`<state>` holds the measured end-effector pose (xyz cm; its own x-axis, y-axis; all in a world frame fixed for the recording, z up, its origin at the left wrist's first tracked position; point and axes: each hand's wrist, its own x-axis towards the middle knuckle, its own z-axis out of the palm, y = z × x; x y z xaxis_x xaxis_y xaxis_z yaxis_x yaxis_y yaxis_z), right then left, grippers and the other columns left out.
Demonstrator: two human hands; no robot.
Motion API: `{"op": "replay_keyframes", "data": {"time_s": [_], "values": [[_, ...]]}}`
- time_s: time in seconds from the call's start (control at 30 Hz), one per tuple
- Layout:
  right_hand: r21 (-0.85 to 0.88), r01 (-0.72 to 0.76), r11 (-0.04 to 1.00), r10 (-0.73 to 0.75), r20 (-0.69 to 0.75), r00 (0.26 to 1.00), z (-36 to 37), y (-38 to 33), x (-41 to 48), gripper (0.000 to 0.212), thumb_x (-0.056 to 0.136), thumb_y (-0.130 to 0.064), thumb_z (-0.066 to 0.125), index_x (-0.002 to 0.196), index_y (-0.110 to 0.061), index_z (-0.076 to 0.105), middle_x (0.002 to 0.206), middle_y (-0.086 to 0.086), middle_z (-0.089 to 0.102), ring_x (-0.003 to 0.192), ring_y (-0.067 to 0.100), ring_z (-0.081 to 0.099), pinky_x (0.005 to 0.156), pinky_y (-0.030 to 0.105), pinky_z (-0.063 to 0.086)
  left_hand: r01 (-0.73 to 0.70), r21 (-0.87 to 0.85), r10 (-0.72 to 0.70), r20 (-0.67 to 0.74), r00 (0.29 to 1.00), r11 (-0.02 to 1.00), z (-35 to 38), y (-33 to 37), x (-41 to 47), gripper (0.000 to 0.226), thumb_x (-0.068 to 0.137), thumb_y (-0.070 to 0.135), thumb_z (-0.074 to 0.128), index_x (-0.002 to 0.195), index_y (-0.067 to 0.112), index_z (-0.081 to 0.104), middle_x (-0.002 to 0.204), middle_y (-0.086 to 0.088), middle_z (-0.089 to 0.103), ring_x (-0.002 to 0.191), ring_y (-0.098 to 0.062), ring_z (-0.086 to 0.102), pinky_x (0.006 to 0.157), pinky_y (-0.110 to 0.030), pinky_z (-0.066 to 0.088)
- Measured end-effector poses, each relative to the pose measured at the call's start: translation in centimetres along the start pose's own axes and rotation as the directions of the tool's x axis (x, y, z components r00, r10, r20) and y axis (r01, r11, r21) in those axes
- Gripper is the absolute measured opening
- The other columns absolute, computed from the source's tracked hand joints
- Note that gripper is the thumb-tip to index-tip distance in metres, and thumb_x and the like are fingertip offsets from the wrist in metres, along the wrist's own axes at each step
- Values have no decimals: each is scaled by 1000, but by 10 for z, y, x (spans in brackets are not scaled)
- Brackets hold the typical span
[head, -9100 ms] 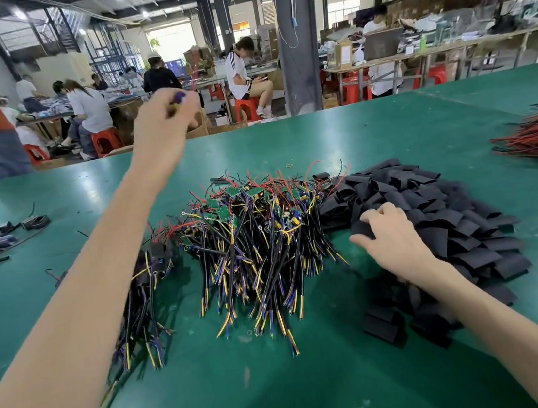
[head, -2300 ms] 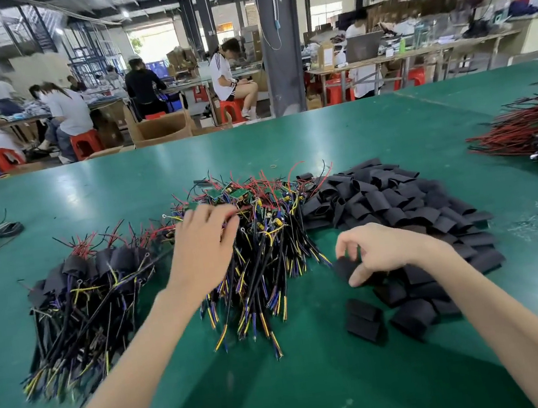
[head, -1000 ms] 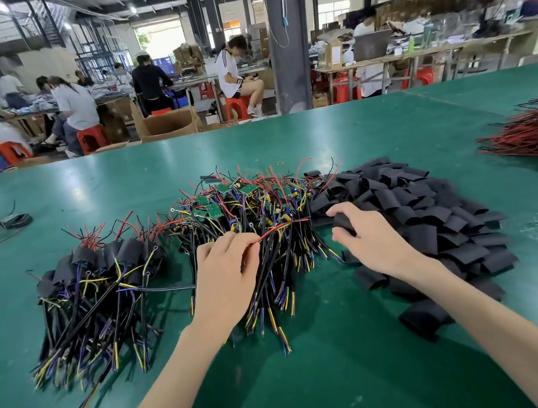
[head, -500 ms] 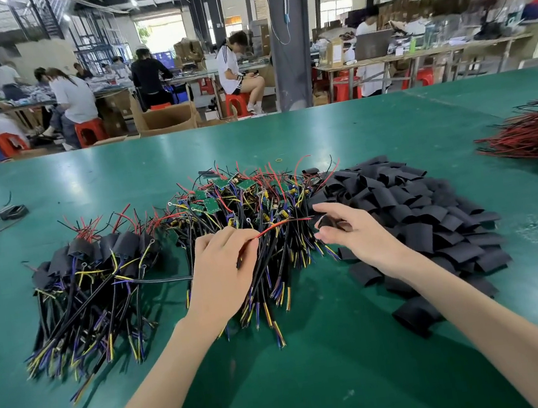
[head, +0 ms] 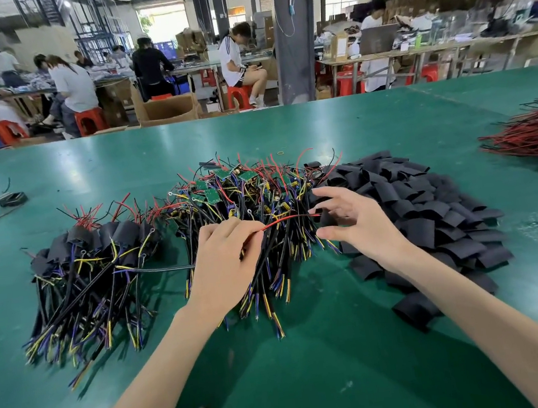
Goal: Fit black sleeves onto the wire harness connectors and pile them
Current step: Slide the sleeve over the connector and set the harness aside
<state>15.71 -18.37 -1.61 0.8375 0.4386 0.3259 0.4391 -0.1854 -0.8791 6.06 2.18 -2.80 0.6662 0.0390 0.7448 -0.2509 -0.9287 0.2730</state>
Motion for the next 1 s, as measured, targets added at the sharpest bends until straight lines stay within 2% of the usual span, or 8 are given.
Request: {"op": "replay_keyframes", "data": {"time_s": [0.13, 0.23, 0.33, 0.5, 0.67, 0.87, 0.93, 1.0], "values": [[49, -7, 999, 7, -1, 1000, -2, 1, 2, 62, 69, 1, 78, 116, -34, 58, 107, -6, 70, 99, 9, 59, 95, 18, 39, 0, 15, 0, 15, 1000, 1000, 0, 1, 1, 12, 90, 18, 58, 93, 15, 70, 78, 8, 61, 69, -18, 54, 84, -32, 37], [149, 5, 989, -8, 22, 1000, -3, 0, 2, 61, 70, 6, 75, 114, -32, 59, 102, -5, 72, 83, 7, 58, 83, 13, 44, 2, 25, -3, 20, 1000, 1000, 0, 0, 1, 12, 90, 19, 58, 94, 16, 70, 76, 7, 60, 68, -20, 53, 84, -33, 38], [170, 0, 985, -4, 19, 1000, -4, -2, 1, 60, 69, 6, 76, 114, -31, 60, 101, -5, 72, 83, 8, 59, 82, 13, 45, -4, 44, 4, 3, 1000, 999, 0, -1, 1, 14, 91, 19, 57, 94, 17, 71, 73, 7, 56, 65, -19, 50, 82, -32, 38], [-216, 105, 971, -104, 16, 994, -2, -6, -2, 57, 65, -3, 80, 113, -27, 62, 102, -8, 68, 94, 2, 59, 94, 15, 42, -120, 95, 118, 26, 993, 988, 0, -5, 3, 16, 91, 17, 58, 97, 14, 73, 69, -1, 48, 62, -19, 46, 72, -33, 43], [-532, 385, 754, -330, 200, 922, 13, -13, -10, 40, 71, -11, 78, 109, -5, 67, 102, 8, 65, 96, 26, 56, 90, 29, 38, -103, -84, 110, 84, 990, 991, 5, 8, 0, 15, 90, 11, 60, 101, 7, 69, 78, 0, 45, 68, -5, 36, 68, -17, 35], [-517, 465, 719, -326, 340, 882, 34, -15, -20, 27, 86, -11, 64, 110, 0, 57, 102, 11, 53, 93, 25, 52, 85, 32, 40, 47, -280, 15, 216, 976, 959, 9, 20, -6, 12, 90, 8, 59, 102, 9, 59, 87, 17, 46, 79, 3, 43, 78, -6, 33], [-511, 442, 737, -301, 338, 892, 32, -13, -18, 26, 88, -8, 60, 113, -1, 55, 103, 10, 51, 95, 22, 50, 84, 28, 38, 94, -300, -4, 288, 958, 949, 5, 18, -6, 24, 88, 18, 63, 110, 17, 54, 95, 14, 50, 89, 4, 46, 82, -8, 32], [-514, 392, 763, -255, 317, 914, 30, -10, -17, 26, 90, -6, 57, 116, -3, 52, 108, 7, 50, 100, 18, 44, 85, 18, 32, 27, -176, 39, 361, 932, 984, 0, 10, -2, 41, 81, 42, 63, 114, 22, 52, 106, 12, 50, 100, -2, 42, 90, -19, 31]]}}
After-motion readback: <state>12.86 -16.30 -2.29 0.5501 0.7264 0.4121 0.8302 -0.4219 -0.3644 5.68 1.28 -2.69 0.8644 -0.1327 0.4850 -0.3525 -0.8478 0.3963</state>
